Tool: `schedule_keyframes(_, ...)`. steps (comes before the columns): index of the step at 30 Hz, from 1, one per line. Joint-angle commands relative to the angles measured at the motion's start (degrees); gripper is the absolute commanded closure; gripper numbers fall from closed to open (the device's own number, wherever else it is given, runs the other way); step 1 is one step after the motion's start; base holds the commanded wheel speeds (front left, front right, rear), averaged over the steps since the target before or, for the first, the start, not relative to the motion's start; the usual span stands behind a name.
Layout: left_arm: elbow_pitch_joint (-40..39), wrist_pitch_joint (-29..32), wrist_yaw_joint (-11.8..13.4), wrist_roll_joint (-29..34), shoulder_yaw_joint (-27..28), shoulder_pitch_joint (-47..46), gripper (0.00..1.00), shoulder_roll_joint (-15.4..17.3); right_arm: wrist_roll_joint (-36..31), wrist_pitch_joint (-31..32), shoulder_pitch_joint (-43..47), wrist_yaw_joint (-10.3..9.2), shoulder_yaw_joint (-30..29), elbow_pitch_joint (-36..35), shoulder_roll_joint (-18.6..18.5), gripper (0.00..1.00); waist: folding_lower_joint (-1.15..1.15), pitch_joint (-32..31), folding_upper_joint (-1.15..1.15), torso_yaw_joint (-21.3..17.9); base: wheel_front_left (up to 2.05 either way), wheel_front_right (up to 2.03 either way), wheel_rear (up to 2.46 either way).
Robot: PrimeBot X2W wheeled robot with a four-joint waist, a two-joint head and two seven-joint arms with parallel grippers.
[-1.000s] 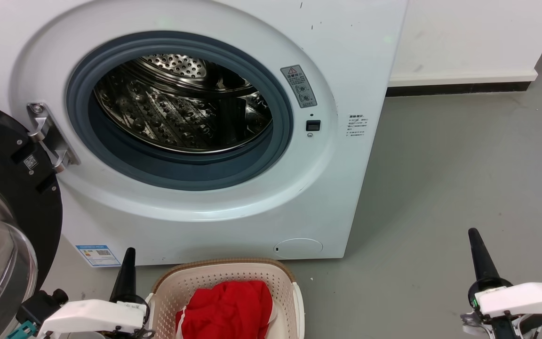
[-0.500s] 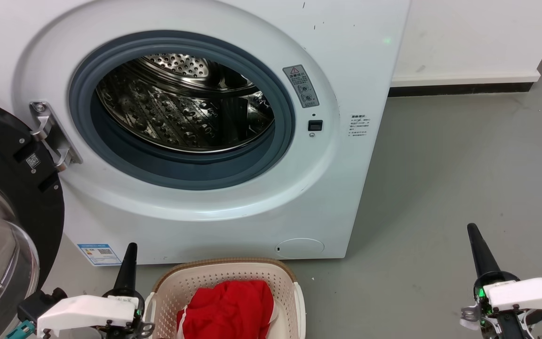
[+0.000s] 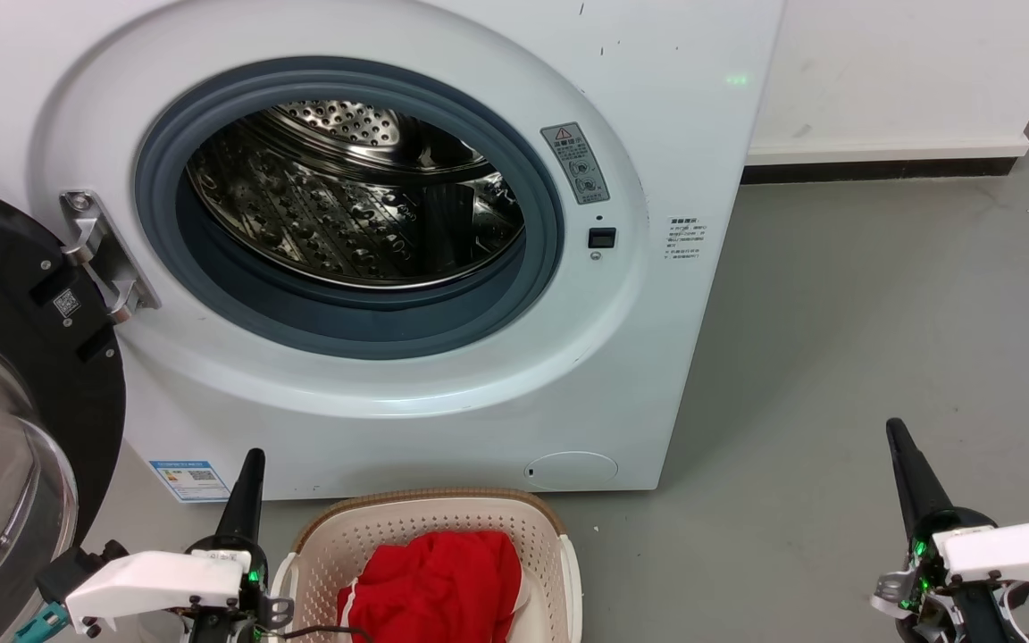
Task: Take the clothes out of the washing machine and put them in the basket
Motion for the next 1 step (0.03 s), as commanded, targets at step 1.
schedule_keyframes(1,-0.02,0.44,-0.32,-1.71,0.22,-1.49,1.00,-0.03,1.82,0.40,-1.45,-0.01,-0.22,-0.03,-0.17,1.00,0.00,0.00,0.00,0.04,0.00,0.00,0.00)
